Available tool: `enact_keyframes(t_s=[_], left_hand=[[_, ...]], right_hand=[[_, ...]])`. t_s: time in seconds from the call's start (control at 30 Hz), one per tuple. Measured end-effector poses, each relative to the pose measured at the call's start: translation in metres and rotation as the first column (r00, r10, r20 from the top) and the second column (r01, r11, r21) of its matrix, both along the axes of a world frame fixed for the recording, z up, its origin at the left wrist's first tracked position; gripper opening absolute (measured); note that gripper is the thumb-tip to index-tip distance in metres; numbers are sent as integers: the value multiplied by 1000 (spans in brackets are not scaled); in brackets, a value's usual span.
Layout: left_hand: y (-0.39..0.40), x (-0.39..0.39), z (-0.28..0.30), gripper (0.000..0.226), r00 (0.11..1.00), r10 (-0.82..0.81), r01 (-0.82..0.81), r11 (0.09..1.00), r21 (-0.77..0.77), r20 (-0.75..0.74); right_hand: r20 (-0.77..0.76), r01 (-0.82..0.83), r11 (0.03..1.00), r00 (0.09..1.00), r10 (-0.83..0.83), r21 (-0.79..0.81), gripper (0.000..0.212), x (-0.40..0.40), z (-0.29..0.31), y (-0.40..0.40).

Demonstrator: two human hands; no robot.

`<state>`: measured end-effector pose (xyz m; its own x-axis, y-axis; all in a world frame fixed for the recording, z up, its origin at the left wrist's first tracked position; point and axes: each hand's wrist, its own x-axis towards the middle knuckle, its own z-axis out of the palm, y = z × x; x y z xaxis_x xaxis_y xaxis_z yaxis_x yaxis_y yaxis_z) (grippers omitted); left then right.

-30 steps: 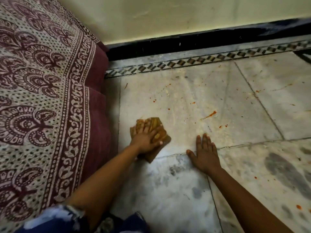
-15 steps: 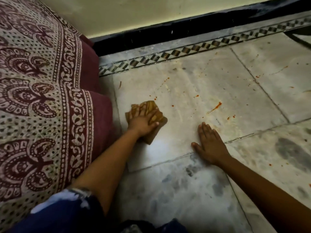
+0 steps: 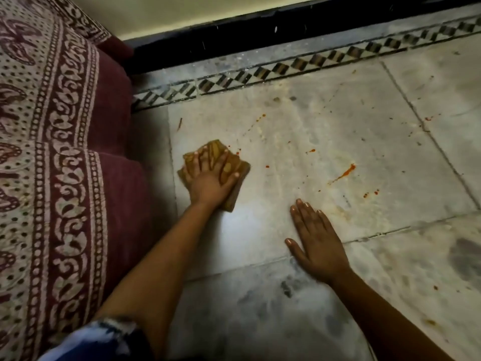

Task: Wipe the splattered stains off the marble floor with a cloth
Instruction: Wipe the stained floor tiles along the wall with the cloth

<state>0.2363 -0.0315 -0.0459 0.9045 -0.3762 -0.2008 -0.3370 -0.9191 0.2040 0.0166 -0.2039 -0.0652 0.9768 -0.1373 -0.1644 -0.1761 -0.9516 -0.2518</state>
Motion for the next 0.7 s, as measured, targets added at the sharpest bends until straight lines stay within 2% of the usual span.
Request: enact_keyframes(t_s=[0.1, 0.2, 0.27, 0.37, 0.43, 0.5, 0.6, 0.7], left_hand=[[-26, -27, -5, 69, 981, -191, 191, 982, 3, 37], [-3, -63, -11, 68, 918, -384, 388, 922, -19, 96], [22, -63, -13, 67, 921, -376, 379, 926, -4, 101], [23, -31, -8, 69, 980, -185, 183, 982, 34, 75], [-3, -2, 1, 67, 999, -32, 32, 999, 13, 7], [-39, 22, 12, 68, 993, 31, -32, 1000, 0, -115], [-83, 15, 22, 75, 969, -133, 144, 989, 40, -206], [-75, -28, 13, 77, 933, -343, 348, 937, 34, -106]], right_hand=[[19, 3, 1000, 1000, -3, 1, 68, 1, -1, -2], [41, 3, 1000, 999, -3, 3, 68, -1, -2, -2], [68, 1, 1000, 998, -1, 3, 67, -1, -3, -2], [75, 0, 1000, 997, -2, 19, 67, -2, -4, -2], [69, -4, 1000, 998, 2, 24, 67, -1, -4, -2], [55, -9, 1000, 998, 7, 28, 68, -1, -5, -2], [106, 26, 997, 994, -35, 77, 67, -2, 0, -8], [205, 123, 990, 970, -133, 64, 63, -2, 8, -18]])
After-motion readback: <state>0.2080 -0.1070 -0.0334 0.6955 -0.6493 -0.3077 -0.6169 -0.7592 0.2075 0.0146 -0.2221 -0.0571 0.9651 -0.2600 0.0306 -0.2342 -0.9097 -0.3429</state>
